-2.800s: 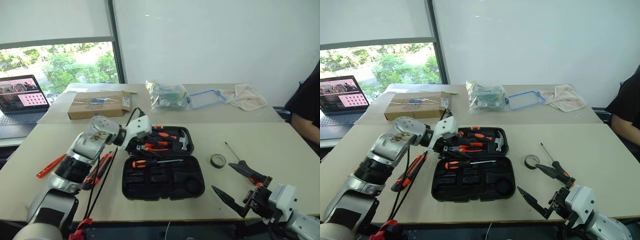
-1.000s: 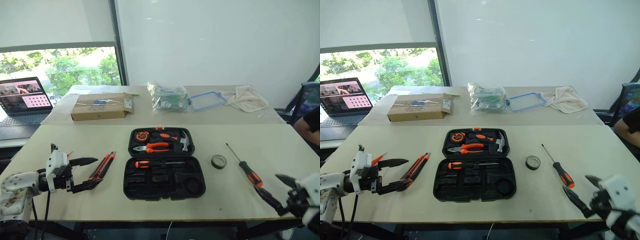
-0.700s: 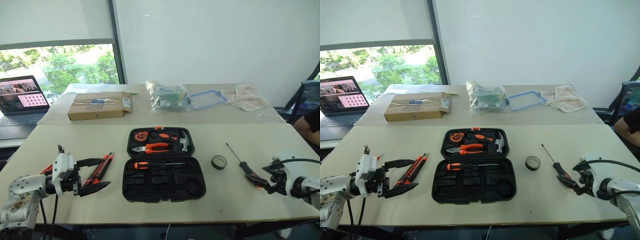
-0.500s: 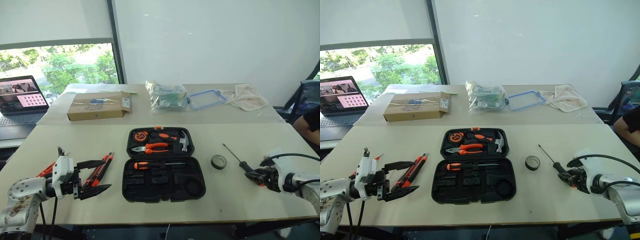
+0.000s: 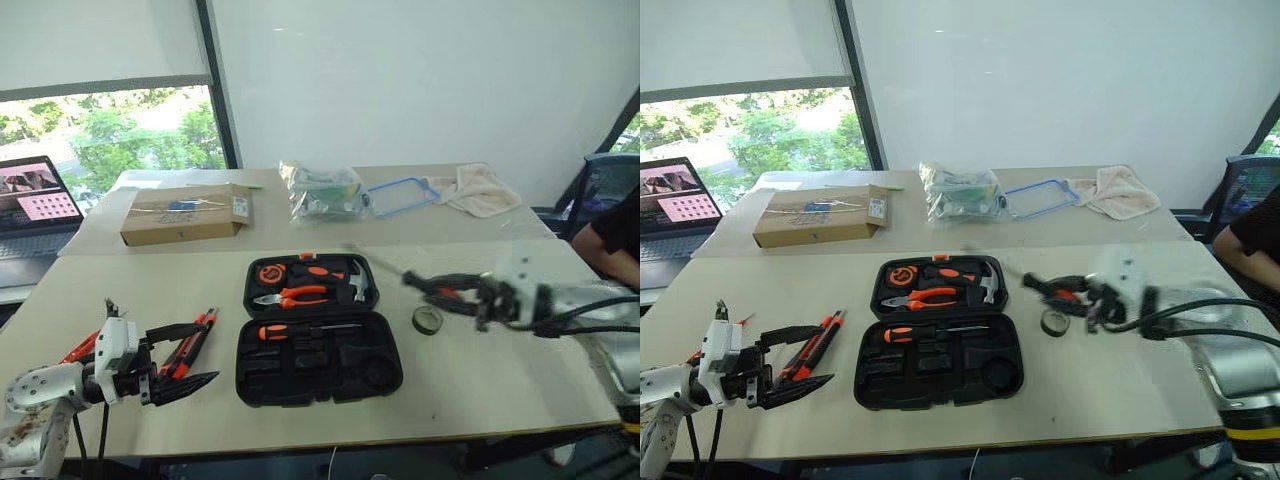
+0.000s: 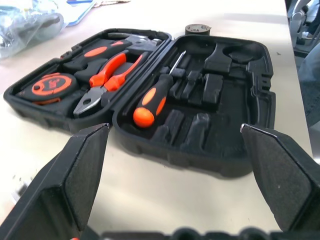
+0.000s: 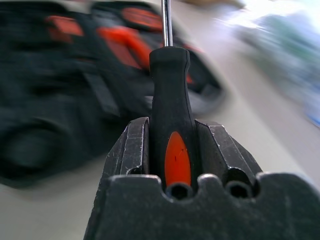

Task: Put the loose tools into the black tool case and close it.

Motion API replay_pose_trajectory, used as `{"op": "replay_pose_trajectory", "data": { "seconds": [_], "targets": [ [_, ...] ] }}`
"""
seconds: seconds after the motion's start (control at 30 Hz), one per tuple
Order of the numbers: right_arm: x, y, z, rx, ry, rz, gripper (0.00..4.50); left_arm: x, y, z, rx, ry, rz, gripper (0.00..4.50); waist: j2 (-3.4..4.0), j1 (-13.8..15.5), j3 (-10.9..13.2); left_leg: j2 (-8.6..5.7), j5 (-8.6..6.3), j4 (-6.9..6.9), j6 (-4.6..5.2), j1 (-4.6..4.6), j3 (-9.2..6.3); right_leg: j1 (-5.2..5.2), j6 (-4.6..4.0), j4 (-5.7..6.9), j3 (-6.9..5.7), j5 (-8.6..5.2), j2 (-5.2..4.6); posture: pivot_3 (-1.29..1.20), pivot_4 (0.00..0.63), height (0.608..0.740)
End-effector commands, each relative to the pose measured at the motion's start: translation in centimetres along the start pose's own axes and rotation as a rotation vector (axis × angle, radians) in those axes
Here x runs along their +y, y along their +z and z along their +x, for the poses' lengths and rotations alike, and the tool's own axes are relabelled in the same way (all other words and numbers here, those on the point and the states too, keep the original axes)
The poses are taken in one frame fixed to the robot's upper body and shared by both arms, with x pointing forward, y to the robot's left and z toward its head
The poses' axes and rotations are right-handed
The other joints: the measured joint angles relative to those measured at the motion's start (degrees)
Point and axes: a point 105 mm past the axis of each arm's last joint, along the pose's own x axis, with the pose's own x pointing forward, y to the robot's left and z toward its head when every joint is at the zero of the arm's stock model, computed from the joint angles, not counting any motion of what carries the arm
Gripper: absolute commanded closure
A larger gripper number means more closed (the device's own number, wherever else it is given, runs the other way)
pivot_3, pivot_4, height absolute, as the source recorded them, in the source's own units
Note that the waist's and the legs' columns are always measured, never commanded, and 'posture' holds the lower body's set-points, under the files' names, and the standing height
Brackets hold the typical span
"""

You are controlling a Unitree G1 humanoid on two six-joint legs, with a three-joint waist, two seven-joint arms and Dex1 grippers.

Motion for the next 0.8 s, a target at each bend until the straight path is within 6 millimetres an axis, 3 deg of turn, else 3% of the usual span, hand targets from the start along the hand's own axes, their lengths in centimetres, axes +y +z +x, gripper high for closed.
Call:
{"op": "replay_pose_trajectory", "data": {
  "seconds": [0.03,0.2,0.53,0.77,0.8],
  "targets": [
    [1.4,0.2,2.8,0.070,0.158,-0.074,3.47,-0.5,0.8,0.1,-0.023,-0.011,0.019,0.00,-0.02,0.11,0.02,-0.01,0.00,0.01,0.00,-0.01,0.03,-0.02,0.00,-0.01,0.00,0.00,0.00,0.00,0.150,0.740],
    [0.7,-1.2,5.6,0.198,0.238,-0.152,3.47,-0.9,0.7,0.5,-0.018,-0.029,0.015,0.00,-0.07,1.04,0.06,-0.14,-0.02,0.01,0.03,-0.10,-0.02,-0.10,0.02,-0.01,-0.25,0.02,0.03,0.00,0.150,0.740],
    [1.0,-2.8,6.4,0.303,0.311,-0.144,3.47,-1.1,0.6,0.9,-0.010,-0.030,0.015,0.00,-0.09,0.38,0.07,-0.16,-0.02,0.08,0.01,-0.46,0.00,-0.60,-0.10,0.09,-0.77,0.11,-0.09,0.00,0.150,0.740],
    [0.6,-2.6,7.2,0.283,0.280,-0.117,3.47,-0.9,0.5,0.8,-0.002,-0.021,0.017,0.00,-0.09,0.23,0.07,-0.17,-0.03,0.25,0.00,-0.63,0.00,-0.75,-0.27,0.14,-1.44,0.21,-0.30,0.00,0.150,0.740],
    [0.5,-2.3,7.2,0.264,0.277,-0.121,2.97,-0.9,0.5,0.9,-0.001,-0.019,0.017,0.00,-0.09,0.18,0.07,-0.16,-0.03,0.26,0.00,-0.63,0.00,-0.76,-0.29,0.15,-1.46,0.23,-0.29,0.00,0.150,0.740]
  ]
}}
